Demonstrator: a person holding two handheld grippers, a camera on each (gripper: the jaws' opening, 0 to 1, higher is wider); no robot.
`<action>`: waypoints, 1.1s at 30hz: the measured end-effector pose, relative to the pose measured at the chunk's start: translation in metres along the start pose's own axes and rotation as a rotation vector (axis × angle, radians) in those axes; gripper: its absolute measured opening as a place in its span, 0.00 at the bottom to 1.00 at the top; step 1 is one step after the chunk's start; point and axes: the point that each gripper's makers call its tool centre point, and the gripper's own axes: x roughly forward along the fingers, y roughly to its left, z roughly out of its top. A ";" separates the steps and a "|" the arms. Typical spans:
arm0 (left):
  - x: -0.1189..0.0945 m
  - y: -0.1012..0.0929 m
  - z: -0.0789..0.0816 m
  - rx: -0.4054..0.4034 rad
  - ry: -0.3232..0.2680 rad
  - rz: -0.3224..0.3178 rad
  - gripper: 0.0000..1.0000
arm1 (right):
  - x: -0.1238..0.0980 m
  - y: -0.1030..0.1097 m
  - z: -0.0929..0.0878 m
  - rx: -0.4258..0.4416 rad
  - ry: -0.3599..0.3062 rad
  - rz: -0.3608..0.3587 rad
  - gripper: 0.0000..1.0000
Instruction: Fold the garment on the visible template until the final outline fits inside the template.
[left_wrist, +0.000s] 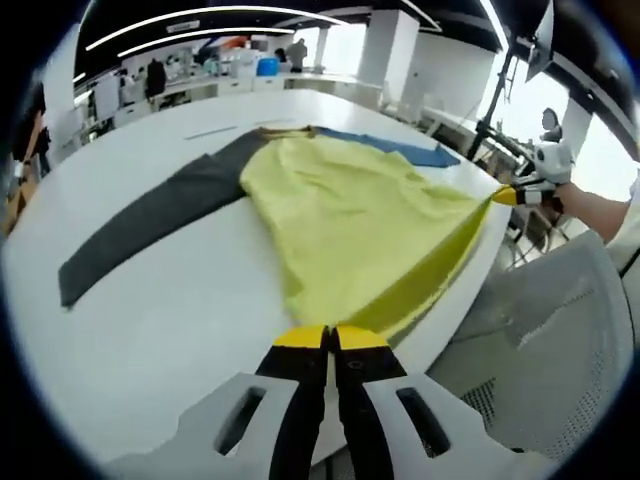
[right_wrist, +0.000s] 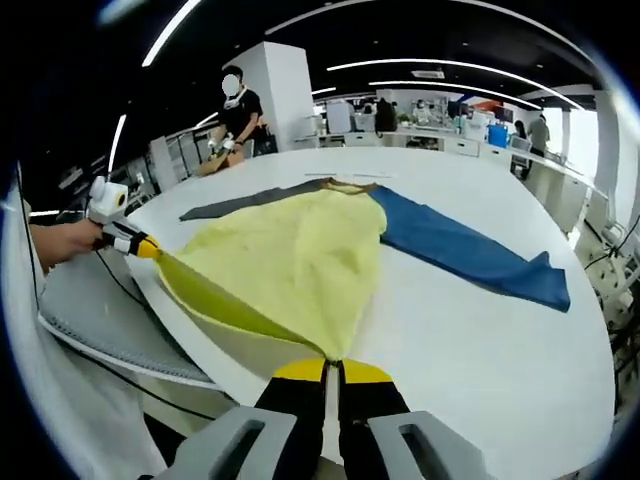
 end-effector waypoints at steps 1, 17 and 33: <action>0.000 -0.001 -0.002 -0.003 0.006 -0.005 0.00 | 0.000 0.000 -0.002 0.000 0.005 0.001 0.00; -0.003 -0.005 -0.015 -0.038 0.045 -0.014 0.00 | -0.012 0.005 -0.016 -0.002 0.023 0.009 0.00; -0.006 -0.006 -0.022 -0.026 0.062 -0.019 0.00 | 0.002 0.014 -0.032 0.019 0.077 0.009 0.08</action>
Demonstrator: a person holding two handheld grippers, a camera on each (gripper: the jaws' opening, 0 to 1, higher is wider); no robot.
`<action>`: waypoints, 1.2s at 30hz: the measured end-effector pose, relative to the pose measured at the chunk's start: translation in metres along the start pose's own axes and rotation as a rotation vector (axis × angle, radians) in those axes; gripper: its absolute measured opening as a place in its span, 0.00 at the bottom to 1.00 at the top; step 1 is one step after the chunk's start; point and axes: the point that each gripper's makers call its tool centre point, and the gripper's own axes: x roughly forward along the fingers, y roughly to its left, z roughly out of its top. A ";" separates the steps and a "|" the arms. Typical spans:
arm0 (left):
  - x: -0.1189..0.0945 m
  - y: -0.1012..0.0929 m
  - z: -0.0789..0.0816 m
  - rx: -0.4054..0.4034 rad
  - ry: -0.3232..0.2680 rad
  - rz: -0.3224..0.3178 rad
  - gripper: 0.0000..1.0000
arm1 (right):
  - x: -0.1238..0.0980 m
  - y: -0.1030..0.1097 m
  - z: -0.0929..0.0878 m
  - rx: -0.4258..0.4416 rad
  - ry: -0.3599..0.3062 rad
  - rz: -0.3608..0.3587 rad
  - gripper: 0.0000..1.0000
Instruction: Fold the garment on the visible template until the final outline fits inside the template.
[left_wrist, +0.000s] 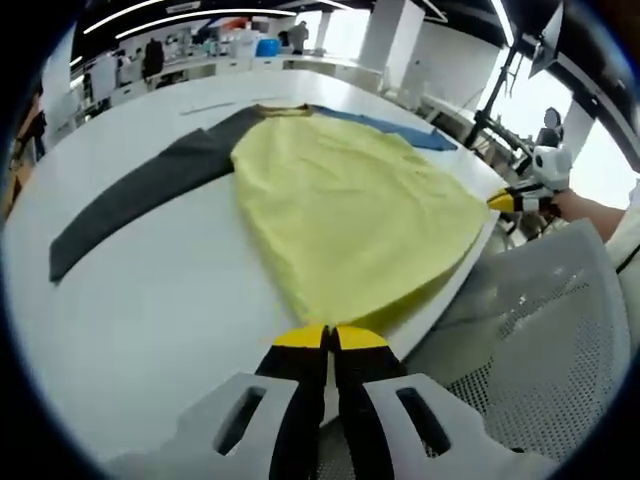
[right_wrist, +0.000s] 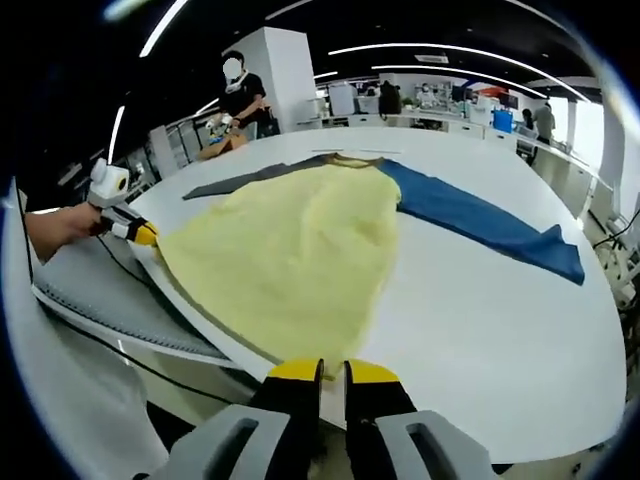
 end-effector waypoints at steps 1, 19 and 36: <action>0.000 0.000 0.000 0.001 0.001 0.000 0.00 | 0.001 0.000 -0.001 0.001 0.002 0.000 0.08; 0.002 -0.007 -0.017 0.044 0.080 -0.020 0.00 | 0.003 0.002 -0.016 -0.047 0.057 0.005 0.00; 0.003 -0.009 -0.025 0.018 0.133 -0.046 0.12 | 0.001 0.001 -0.010 -0.070 0.072 0.018 0.04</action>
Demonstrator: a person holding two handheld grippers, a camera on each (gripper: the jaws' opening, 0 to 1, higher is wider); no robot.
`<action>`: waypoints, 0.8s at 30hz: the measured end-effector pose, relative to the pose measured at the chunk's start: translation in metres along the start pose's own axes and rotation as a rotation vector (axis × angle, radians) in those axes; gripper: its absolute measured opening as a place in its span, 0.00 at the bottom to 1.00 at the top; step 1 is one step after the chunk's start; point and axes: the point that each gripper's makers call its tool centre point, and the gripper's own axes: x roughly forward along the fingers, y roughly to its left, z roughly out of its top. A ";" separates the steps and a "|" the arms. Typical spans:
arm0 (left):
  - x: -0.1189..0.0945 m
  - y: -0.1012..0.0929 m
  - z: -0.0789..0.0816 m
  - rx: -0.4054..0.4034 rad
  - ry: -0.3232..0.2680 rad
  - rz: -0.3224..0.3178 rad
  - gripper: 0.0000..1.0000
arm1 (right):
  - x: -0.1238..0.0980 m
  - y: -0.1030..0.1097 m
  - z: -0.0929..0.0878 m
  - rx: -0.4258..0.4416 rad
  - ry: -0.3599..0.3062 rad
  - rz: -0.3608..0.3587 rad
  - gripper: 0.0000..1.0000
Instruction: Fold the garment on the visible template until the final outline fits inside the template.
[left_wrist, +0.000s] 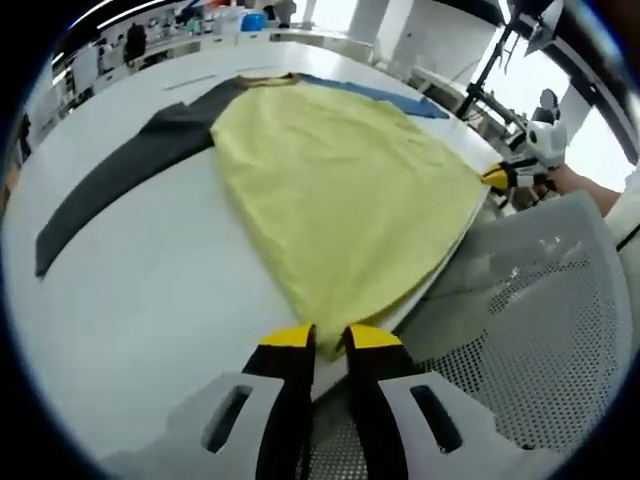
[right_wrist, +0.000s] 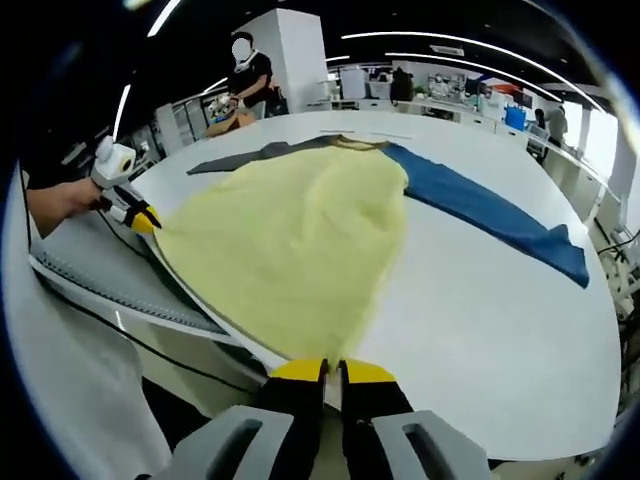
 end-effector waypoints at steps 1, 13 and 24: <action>-0.001 0.000 0.000 0.000 0.003 0.000 0.14 | -0.001 0.000 0.001 -0.001 -0.004 -0.001 0.05; -0.027 0.015 0.013 -0.033 -0.086 0.037 0.19 | -0.010 -0.007 0.025 0.027 -0.064 0.000 0.06; -0.020 -0.009 0.058 -0.005 -0.270 -0.020 0.16 | -0.006 -0.009 0.044 0.061 -0.135 0.007 0.05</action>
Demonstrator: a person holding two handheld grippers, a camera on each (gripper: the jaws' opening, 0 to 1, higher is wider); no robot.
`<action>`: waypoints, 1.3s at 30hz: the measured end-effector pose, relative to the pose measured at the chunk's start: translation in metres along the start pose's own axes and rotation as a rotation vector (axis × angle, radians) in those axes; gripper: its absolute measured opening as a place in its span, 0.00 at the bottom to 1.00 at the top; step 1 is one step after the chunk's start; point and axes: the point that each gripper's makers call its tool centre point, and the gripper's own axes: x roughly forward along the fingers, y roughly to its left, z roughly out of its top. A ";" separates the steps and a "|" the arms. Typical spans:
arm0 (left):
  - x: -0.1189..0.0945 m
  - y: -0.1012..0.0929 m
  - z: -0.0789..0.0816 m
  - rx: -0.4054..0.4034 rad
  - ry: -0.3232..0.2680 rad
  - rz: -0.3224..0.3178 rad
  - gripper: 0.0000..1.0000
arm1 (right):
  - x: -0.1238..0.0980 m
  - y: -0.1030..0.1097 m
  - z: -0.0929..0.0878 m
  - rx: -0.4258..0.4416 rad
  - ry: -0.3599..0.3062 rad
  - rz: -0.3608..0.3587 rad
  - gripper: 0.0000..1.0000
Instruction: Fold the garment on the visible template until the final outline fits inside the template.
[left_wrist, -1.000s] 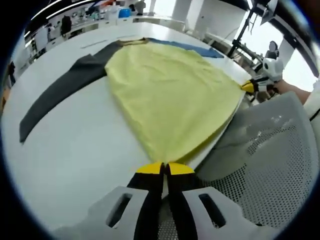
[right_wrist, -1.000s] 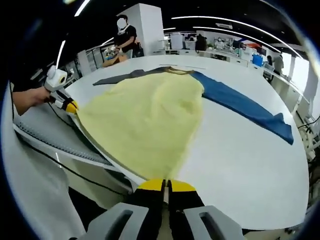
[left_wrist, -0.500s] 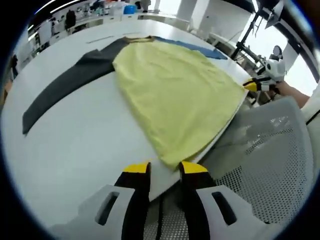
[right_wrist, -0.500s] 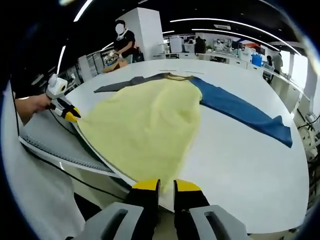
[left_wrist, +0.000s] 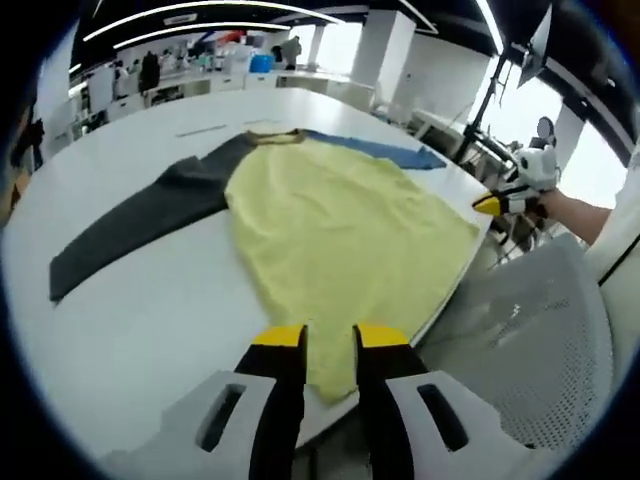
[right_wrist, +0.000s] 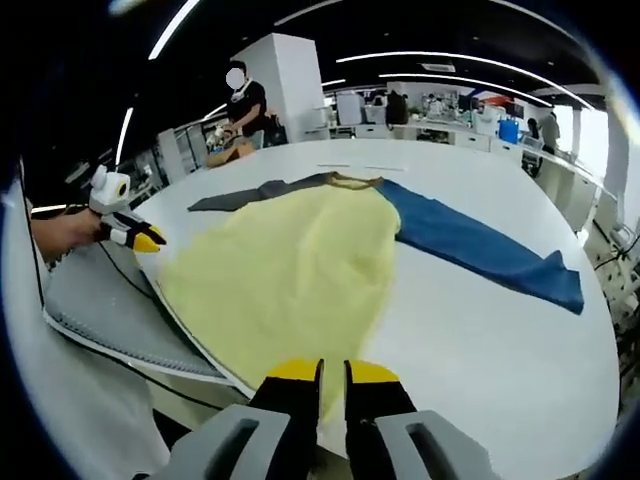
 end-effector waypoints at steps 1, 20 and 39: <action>0.001 -0.005 0.006 -0.012 -0.035 -0.025 0.16 | -0.001 -0.005 0.000 0.013 -0.003 -0.004 0.05; -0.001 -0.033 0.038 0.021 -0.178 -0.100 0.40 | -0.030 -0.102 0.019 0.083 -0.076 -0.217 0.18; -0.004 -0.036 0.028 0.024 -0.140 -0.090 0.46 | -0.045 -0.204 0.032 0.182 -0.107 -0.442 0.22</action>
